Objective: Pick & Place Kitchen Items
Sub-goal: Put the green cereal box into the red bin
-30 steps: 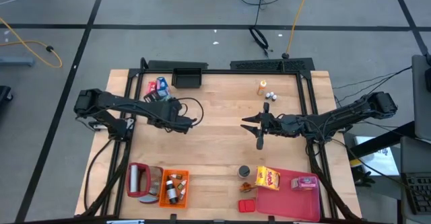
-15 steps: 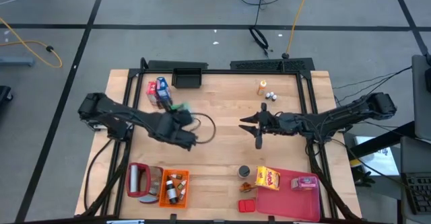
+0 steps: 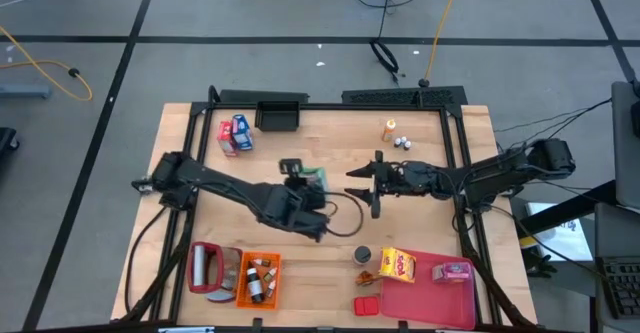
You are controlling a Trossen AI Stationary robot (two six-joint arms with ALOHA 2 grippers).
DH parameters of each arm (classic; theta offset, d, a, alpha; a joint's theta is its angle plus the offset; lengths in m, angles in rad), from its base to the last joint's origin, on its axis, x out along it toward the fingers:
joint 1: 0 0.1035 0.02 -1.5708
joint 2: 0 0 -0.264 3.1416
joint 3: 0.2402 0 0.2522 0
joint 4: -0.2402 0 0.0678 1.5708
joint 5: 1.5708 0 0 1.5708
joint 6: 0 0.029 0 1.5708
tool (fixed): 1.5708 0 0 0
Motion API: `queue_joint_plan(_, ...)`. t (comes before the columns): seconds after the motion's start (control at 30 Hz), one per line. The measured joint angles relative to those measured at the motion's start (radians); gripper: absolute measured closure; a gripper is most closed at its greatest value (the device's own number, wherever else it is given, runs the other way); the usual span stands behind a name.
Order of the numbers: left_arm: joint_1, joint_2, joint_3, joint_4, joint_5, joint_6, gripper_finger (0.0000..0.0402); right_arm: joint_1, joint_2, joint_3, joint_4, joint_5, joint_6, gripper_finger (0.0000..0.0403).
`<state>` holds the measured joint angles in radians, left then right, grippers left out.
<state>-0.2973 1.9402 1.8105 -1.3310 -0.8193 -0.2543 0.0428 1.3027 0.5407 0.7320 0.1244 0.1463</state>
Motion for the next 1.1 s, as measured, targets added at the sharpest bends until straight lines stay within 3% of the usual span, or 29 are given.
queue_joint_plan(0.33, -0.007, 0.052, 0.091, 0.166, -0.044, 0.18, 0.0402, -0.011, 0.015, 0.0, 0.021, -0.046, 0.02, 0.0126)
queue_joint_plan(0.77, -0.003, 0.052, 0.092, 0.304, -0.046, 0.285, 0.0402, -0.01, 0.015, 0.0, 0.058, -0.017, 0.023, 0.013)
queue_joint_plan(0.93, 0.003, 0.052, 0.092, 0.303, -0.024, 0.286, 0.0402, -0.01, 0.015, 0.0, 0.058, 0.003, 0.038, 0.0166)
queue_joint_plan(1.1, 0.008, 0.052, 0.092, 0.304, -0.011, 0.276, 0.0401, -0.008, 0.015, 0.0, 0.058, 0.001, 0.043, 0.024)
